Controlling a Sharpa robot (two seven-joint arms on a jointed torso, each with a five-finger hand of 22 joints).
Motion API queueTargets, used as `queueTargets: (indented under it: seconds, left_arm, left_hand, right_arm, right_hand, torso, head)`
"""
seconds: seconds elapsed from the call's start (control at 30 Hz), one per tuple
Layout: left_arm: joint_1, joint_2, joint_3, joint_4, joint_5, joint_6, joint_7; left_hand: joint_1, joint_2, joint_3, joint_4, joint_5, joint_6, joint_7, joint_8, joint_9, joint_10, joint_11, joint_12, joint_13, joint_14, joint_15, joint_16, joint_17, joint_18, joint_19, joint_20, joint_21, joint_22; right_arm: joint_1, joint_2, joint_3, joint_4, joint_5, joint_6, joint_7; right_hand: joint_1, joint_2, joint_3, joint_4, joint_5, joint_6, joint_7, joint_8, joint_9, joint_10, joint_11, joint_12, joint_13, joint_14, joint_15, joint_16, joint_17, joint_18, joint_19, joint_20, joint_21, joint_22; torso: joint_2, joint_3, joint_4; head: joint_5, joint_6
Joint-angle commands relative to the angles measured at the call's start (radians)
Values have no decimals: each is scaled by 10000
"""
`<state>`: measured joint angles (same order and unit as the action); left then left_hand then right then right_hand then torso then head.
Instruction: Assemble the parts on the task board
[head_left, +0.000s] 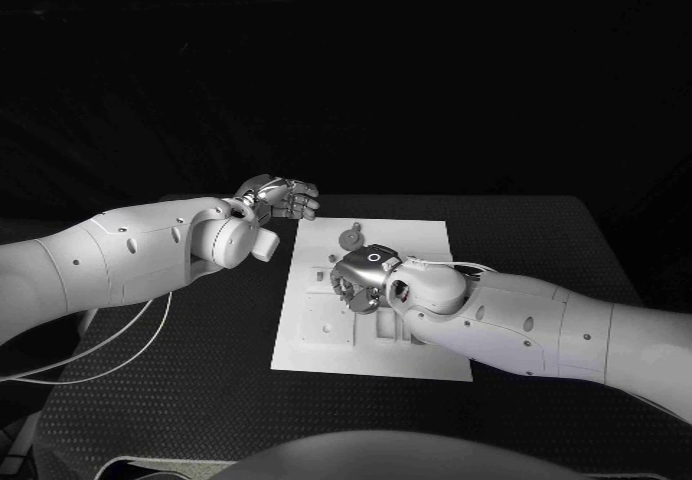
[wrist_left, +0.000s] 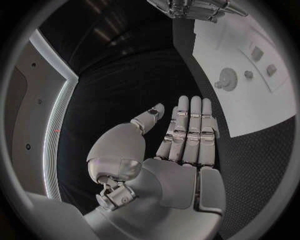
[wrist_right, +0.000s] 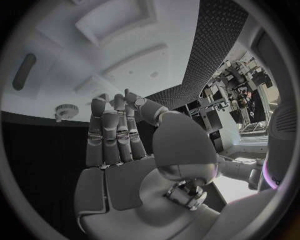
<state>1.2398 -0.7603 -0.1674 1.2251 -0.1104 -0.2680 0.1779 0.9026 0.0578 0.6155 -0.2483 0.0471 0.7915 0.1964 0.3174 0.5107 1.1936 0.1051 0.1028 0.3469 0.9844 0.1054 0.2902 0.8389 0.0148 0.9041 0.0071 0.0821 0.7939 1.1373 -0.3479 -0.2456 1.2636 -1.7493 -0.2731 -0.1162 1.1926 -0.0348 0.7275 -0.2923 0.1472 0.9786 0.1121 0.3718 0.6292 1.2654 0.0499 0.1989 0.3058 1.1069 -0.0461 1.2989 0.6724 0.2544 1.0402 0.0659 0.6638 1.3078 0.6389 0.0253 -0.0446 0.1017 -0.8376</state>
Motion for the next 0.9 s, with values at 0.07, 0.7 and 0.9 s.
queueTargets:
  seconds: [0.07, 0.7, 0.9]
  left_arm:
    - [12, 45, 11, 57, -140, 122, 170]
    - [13, 87, 11, 43, -221, 226, 125]
    - [13, 93, 11, 57, -259, 237, 162]
  left_hand:
    - [68, -63, -10, -78, 38, 78, -13, 63, 12, 5, -19, 35, 14, 59, -18, -52, 18, -47, 51, -22, 43, 10]
    - [69, -87, -15, -68, 38, 81, -15, 60, 5, -4, -16, 25, 22, 57, -16, -70, 22, -52, 45, -24, 38, 17]
    - [69, -87, -15, -57, 38, 80, -14, 58, 2, -4, -15, 23, 26, 60, -15, -77, 25, -54, 45, -24, 36, 20]
  right_arm:
    - [-106, 57, -1, -106, -279, 243, -36]
    - [-226, 84, -1, -189, -143, 443, 88]
    - [-234, 75, -1, -216, -116, 480, 91]
  right_hand:
    - [50, -50, 87, 2, 13, 78, 21, 23, 19, 62, 15, 32, -2, 179, -122, -44, 18, 74, 41, -5, 41, 195]
    - [37, -49, 91, 2, 12, 82, 21, 13, 25, 62, 14, 25, 7, 186, -122, -55, 18, 74, 43, -7, 40, 192]
    - [37, -49, 91, 2, 12, 82, 21, 13, 25, 62, 14, 25, 7, 186, -122, -55, 18, 74, 43, -7, 40, 192]
  torso:
    - [2, -1, -2]
    - [3, 3, -14]
    - [-3, 2, -2]
  head:
    - [4, -34]
    - [110, -126]
    - [85, -131]
